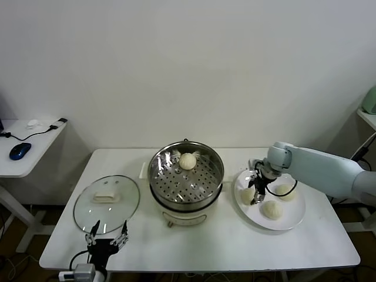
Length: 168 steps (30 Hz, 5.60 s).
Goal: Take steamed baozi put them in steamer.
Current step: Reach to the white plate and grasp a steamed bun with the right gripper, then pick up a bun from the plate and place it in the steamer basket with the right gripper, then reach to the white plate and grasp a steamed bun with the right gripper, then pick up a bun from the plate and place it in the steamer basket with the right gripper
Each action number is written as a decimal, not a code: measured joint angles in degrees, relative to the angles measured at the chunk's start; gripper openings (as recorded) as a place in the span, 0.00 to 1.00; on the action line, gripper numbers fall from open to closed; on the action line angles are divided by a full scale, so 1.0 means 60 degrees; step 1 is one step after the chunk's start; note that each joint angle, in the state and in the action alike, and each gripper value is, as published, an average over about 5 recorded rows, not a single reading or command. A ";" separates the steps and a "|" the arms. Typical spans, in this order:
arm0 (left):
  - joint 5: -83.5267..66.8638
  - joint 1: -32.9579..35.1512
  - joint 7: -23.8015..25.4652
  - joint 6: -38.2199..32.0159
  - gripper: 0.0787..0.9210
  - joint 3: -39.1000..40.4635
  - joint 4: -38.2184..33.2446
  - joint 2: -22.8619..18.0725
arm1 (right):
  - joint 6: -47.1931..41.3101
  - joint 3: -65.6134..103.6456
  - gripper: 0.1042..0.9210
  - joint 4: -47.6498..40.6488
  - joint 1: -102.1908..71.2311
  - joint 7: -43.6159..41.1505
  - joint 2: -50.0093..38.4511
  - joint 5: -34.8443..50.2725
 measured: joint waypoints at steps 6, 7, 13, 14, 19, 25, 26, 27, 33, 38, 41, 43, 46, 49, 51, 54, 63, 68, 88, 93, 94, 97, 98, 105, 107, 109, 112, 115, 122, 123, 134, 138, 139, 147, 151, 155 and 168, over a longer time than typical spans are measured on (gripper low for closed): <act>0.0034 0.0051 -0.0012 0.0047 0.88 0.0060 -0.0094 -0.0010 | 0.0149 -0.0458 0.71 0.0379 0.1014 -0.0289 -0.0034 0.0308; 0.0033 0.0060 -0.0012 0.0056 0.88 0.0063 -0.0115 -0.0011 | 0.0180 -0.0608 0.71 0.0455 0.1300 -0.0355 -0.0009 0.0442; 0.0031 0.0081 -0.0009 0.0137 0.88 0.0099 -0.0243 0.0008 | 0.0258 -0.1652 0.72 0.0916 0.3394 -0.0756 0.0379 0.1710; 0.0032 0.0080 -0.0006 0.0151 0.88 0.0116 -0.0267 0.0017 | 0.0244 -0.1807 0.72 0.1013 0.3759 -0.0791 0.0489 0.1974; 0.0042 0.0058 0.0007 0.0197 0.88 0.0212 -0.0380 0.0074 | 0.0028 -0.2303 0.72 0.1680 0.5267 -0.0758 0.1283 0.3392; 0.0021 -0.0021 0.0020 0.0227 0.88 0.0244 -0.0456 0.0133 | -0.0437 -0.2431 0.72 0.2259 0.5869 -0.0235 0.2560 0.4715; 0.0018 -0.0033 0.0025 0.0234 0.88 0.0245 -0.0468 0.0138 | -0.0516 -0.2437 0.72 0.2285 0.5852 -0.0131 0.2776 0.4847; 0.0014 -0.0044 0.0033 0.0241 0.88 0.0246 -0.0479 0.0142 | -0.0588 -0.2446 0.72 0.2294 0.5811 -0.0033 0.2987 0.4959; 0.0006 -0.0070 0.0064 0.0248 0.88 0.0244 -0.0480 0.0156 | -0.0865 -0.2492 0.71 0.1957 0.5183 0.0397 0.4069 0.5236; 0.0006 -0.0077 0.0070 0.0247 0.88 0.0254 -0.0428 0.0157 | -0.0988 -0.2424 0.71 0.1354 0.4455 0.0643 0.4727 0.5176; 0.0014 -0.0097 0.0073 0.0244 0.88 0.0268 -0.0392 0.0150 | -0.1044 -0.2340 0.71 0.0954 0.4024 0.0765 0.5036 0.5080; 0.0024 -0.0114 0.0074 0.0240 0.88 0.0279 -0.0367 0.0142 | -0.1075 -0.2278 0.71 0.0687 0.3755 0.0840 0.5213 0.5005; 0.0032 -0.0126 0.0076 0.0237 0.88 0.0296 -0.0353 0.0127 | -0.1108 -0.2163 0.71 0.0303 0.3378 0.0934 0.5443 0.4889; 0.0036 -0.0139 0.0077 0.0231 0.88 0.0301 -0.0348 0.0109 | -0.1118 -0.2044 0.72 -0.0036 0.3060 0.1005 0.5627 0.4778; 0.0039 -0.0145 0.0077 0.0228 0.88 0.0302 -0.0344 0.0101 | -0.1116 -0.1974 0.72 -0.0208 0.2905 0.1048 0.5712 0.4704; 0.0043 -0.0143 0.0075 0.0225 0.88 0.0302 -0.0342 0.0092 | -0.1087 -0.1871 0.77 -0.0370 0.2759 0.1090 0.5779 0.4625; 0.0056 -0.0094 0.0065 0.0223 0.88 0.0309 -0.0438 0.0050 | -0.0636 -0.1869 0.88 -0.0167 0.3116 0.0729 0.5501 0.4551; 0.0061 -0.0040 0.0063 0.0223 0.88 0.0306 -0.0530 0.0047 | -0.0202 -0.2302 0.88 0.0561 0.4094 0.0117 0.4675 0.4455; 0.0195 -0.0110 0.0092 0.0278 0.88 0.0388 -0.0556 -0.0054 | 0.0395 -0.3073 0.88 0.3176 0.4265 -0.0745 -0.1595 0.1186; 0.0243 -0.0105 0.0102 0.0335 0.88 0.0354 -0.0505 -0.0113 | 0.0374 -0.2133 0.88 0.2836 0.2876 -0.0734 -0.2135 0.0262; 0.0252 -0.0099 0.0103 0.0340 0.88 0.0342 -0.0492 -0.0120 | 0.0362 -0.1957 0.88 0.2749 0.2619 -0.0721 -0.2196 0.0113; 0.0262 -0.0061 0.0102 0.0344 0.88 0.0310 -0.0456 -0.0129 | 0.0302 -0.1479 0.88 0.2498 0.1926 -0.0646 -0.2309 -0.0240; 0.0264 -0.0047 0.0101 0.0344 0.88 0.0303 -0.0443 -0.0131 | 0.0279 -0.1332 0.88 0.2425 0.1711 -0.0612 -0.2332 -0.0335; 0.0264 0.0017 0.0085 0.0324 0.88 0.0296 -0.0401 -0.0135 | 0.0145 -0.0503 0.88 0.2021 0.0438 -0.0312 -0.2343 -0.0883; 0.0264 0.0020 0.0077 0.0310 0.88 0.0296 -0.0392 -0.0135 | 0.0128 -0.0289 0.88 0.1892 0.0161 -0.0219 -0.2304 -0.1034; 0.0265 0.0018 0.0072 0.0297 0.88 0.0298 -0.0384 -0.0135 | 0.0123 -0.0083 0.88 0.1753 -0.0064 -0.0130 -0.2245 -0.1168; 0.0278 0.0013 0.0068 0.0290 0.88 0.0311 -0.0366 -0.0135 | 0.0125 0.0175 0.88 0.1579 -0.0313 -0.0033 -0.2152 -0.1300; 0.0300 0.0006 0.0063 0.0287 0.88 0.0330 -0.0348 -0.0142 | 0.0126 0.0353 0.88 0.1485 -0.0510 0.0021 -0.2085 -0.1364; 0.0316 -0.0014 0.0057 0.0285 0.88 0.0338 -0.0332 -0.0154 | 0.0130 0.0491 0.83 0.1477 -0.0692 0.0007 -0.2085 -0.1366; 0.0316 -0.0015 0.0056 0.0286 0.88 0.0338 -0.0332 -0.0154 | 0.0138 0.0497 0.81 0.1489 -0.0695 -0.0010 -0.2092 -0.1364; 0.0316 0.0000 0.0050 0.0350 0.88 0.0406 -0.0417 -0.0161 | 0.0382 0.0367 0.65 0.1699 -0.0269 -0.0303 -0.1984 -0.1452; 0.0315 0.0025 0.0046 0.0361 0.88 0.0414 -0.0452 -0.0160 | 0.0685 0.0106 0.64 0.1727 0.0384 -0.0598 -0.1794 -0.1463; 0.0315 0.0029 0.0044 0.0363 0.88 0.0415 -0.0463 -0.0157 | 0.0802 0.0003 0.64 0.1717 0.0634 -0.0691 -0.1710 -0.1428; 0.0360 0.0070 0.0057 0.0411 0.88 0.0406 -0.0625 -0.0100 | 0.2581 -0.1011 0.64 0.1388 0.3331 -0.1656 -0.0292 -0.0665; 0.0364 0.0105 0.0060 0.0407 0.88 0.0371 -0.0664 -0.0044 | 0.3738 -0.1255 0.64 0.1399 0.4546 -0.2064 0.0768 -0.0359; 0.0359 0.0090 0.0060 0.0388 0.88 0.0366 -0.0668 -0.0028 | 0.4745 -0.1361 0.64 0.1792 0.5223 -0.2228 0.1734 -0.0426; 0.0429 0.0097 0.0048 0.0296 0.88 0.0342 -0.0583 -0.0037 | 0.6566 -0.1282 0.64 0.2529 0.4263 -0.1740 0.3580 -0.2561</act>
